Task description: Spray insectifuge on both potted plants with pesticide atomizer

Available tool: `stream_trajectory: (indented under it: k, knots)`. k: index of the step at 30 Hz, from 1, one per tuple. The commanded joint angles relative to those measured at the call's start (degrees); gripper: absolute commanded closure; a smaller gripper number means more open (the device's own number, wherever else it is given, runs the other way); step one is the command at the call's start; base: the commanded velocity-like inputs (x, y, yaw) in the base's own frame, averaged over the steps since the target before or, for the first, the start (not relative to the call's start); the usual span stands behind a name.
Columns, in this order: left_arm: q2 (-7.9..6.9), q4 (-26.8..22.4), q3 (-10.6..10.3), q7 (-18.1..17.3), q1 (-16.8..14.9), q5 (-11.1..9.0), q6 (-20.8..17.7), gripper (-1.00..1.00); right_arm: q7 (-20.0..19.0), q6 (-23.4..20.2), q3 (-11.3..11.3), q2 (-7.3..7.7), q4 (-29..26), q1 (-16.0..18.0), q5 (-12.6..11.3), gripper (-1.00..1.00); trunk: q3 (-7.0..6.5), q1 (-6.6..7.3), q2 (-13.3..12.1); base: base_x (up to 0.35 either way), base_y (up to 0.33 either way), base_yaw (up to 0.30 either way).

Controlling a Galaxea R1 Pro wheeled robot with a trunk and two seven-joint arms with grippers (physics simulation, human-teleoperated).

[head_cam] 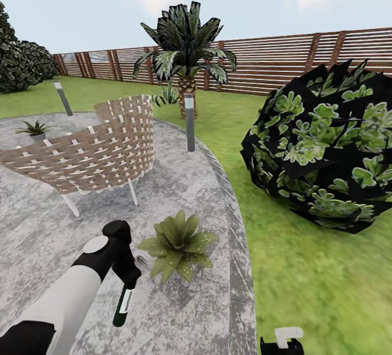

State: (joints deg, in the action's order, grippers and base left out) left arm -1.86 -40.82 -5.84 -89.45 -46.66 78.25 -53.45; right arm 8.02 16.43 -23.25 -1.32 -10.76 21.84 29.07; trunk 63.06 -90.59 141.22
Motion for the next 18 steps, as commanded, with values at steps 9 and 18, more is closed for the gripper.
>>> stream_trajectory:
  k: [9, 18]
  knots:
    - [0.01, -0.05, -0.25, -0.55, -0.01, 0.42, -0.6, 1.0, 0.24, 0.1, -0.4, -0.01, 0.04, 0.04, 0.55, -1.0, 0.05, 0.01, 0.02, -0.106, 0.287, -0.172]
    - [-0.51, -0.07, -0.21, -0.55, 1.41, 0.87, -0.6, 1.0, 0.24, 0.13, -0.43, -0.03, 0.04, 0.04, 0.55, -1.0, 0.05, 0.01, 0.02, -0.04, 0.047, -0.278]
